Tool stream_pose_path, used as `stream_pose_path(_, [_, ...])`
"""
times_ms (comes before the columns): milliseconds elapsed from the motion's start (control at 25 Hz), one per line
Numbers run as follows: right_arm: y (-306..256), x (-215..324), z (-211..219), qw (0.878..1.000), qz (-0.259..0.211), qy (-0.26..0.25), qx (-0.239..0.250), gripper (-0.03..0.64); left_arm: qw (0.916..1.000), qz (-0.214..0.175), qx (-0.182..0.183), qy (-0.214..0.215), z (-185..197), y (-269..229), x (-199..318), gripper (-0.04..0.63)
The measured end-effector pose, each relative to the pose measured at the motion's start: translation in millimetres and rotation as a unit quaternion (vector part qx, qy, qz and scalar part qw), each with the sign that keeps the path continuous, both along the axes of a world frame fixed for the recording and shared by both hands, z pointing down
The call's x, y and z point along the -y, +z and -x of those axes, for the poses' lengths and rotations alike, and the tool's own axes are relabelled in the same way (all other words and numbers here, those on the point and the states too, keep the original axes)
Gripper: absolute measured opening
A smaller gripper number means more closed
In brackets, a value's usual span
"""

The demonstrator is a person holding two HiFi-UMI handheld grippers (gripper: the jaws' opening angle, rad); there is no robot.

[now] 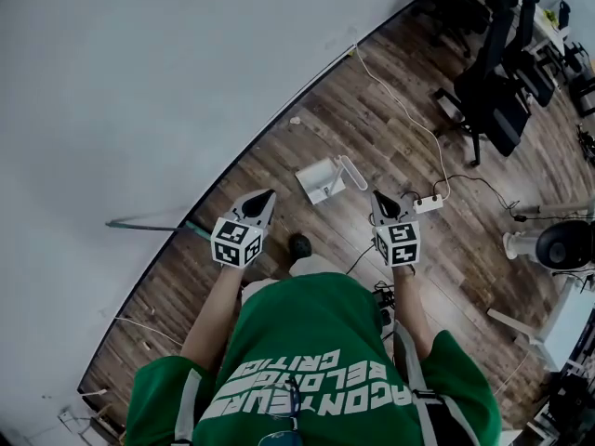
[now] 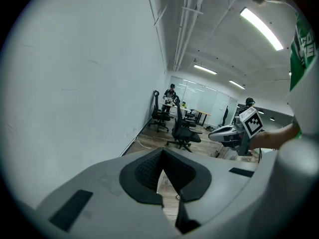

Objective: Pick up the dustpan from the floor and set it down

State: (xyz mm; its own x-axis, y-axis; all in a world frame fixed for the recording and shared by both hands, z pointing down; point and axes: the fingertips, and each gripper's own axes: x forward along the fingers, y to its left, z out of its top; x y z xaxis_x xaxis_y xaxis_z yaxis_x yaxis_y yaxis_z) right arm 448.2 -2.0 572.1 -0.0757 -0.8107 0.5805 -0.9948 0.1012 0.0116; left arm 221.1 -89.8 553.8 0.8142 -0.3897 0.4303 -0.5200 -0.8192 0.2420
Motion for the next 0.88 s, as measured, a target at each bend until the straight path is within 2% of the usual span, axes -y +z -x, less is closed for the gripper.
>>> stream_pose_path(600, [1, -2, -4, 1.0, 0.0, 0.007, -0.007, 0.008, 0.9999, 0.01, -0.007, 0.006, -6, 8, 4, 0.003])
stream_pose_path(880, [-9, 4, -1, 1.0, -0.016, 0.01, -0.01, 0.008, 0.9995, 0.024, -0.011, 0.015, -3, 4, 8, 0.003])
